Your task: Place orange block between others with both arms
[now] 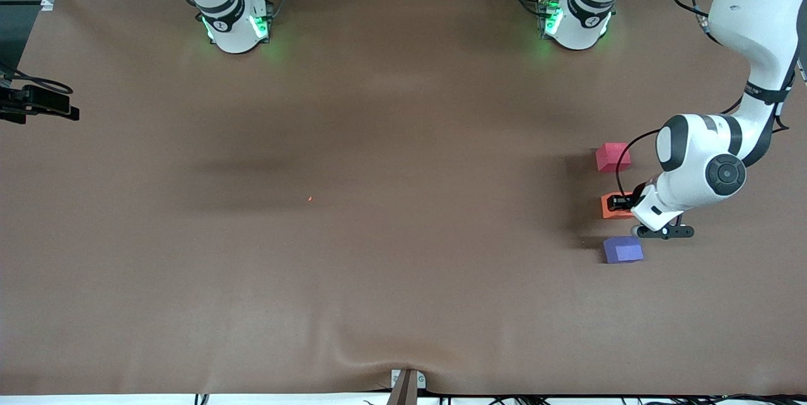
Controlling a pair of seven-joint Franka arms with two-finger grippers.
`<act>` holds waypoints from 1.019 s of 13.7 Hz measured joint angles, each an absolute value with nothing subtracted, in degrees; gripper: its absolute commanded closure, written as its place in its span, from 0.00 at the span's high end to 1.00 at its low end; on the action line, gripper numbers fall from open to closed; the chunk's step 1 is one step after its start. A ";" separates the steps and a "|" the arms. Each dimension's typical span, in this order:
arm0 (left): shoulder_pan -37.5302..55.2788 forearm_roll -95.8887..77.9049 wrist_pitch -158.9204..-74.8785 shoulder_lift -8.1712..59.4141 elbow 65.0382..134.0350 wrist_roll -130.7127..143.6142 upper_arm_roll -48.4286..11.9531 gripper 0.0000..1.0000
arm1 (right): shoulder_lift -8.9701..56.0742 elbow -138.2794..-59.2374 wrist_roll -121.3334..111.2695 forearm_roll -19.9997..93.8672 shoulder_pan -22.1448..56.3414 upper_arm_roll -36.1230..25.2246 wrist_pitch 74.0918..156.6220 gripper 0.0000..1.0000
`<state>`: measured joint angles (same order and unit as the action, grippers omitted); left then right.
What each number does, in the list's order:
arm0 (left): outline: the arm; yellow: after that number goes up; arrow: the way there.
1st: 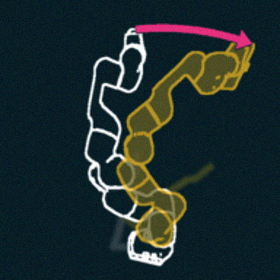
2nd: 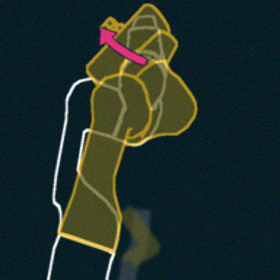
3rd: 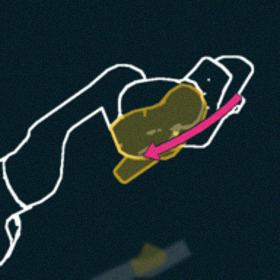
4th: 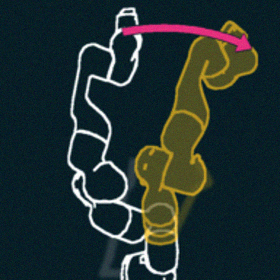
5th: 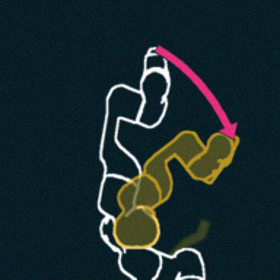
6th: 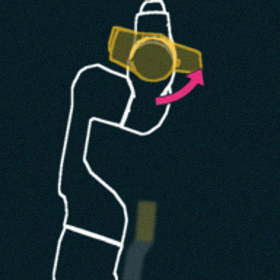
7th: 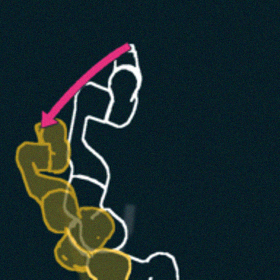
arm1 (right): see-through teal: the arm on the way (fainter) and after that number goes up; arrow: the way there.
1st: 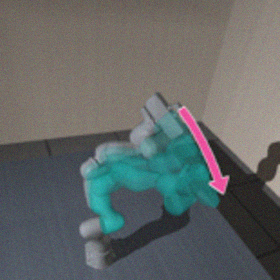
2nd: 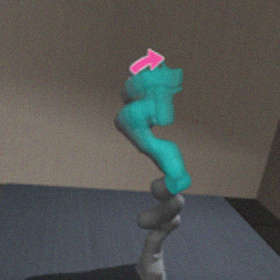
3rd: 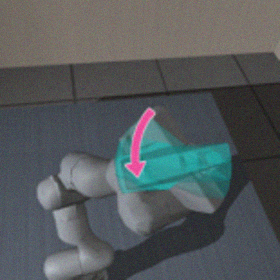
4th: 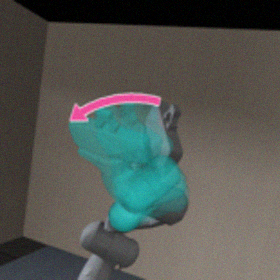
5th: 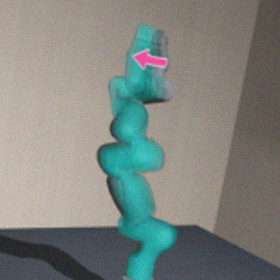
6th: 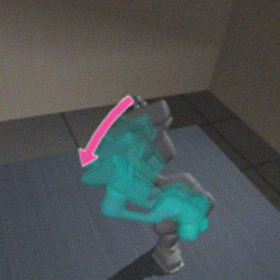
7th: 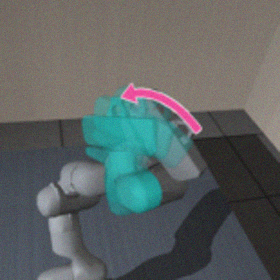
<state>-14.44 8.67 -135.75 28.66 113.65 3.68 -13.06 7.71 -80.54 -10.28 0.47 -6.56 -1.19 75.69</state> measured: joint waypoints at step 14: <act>-14.40 8.84 -134.92 27.19 112.58 3.68 -13.21 1.00 | 7.71 -80.50 -10.28 0.47 -6.56 -1.08 75.69 1.00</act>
<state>-14.40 8.84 -134.92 27.19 112.58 3.68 -13.21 7.71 -80.50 -10.28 0.47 -6.56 -1.08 75.69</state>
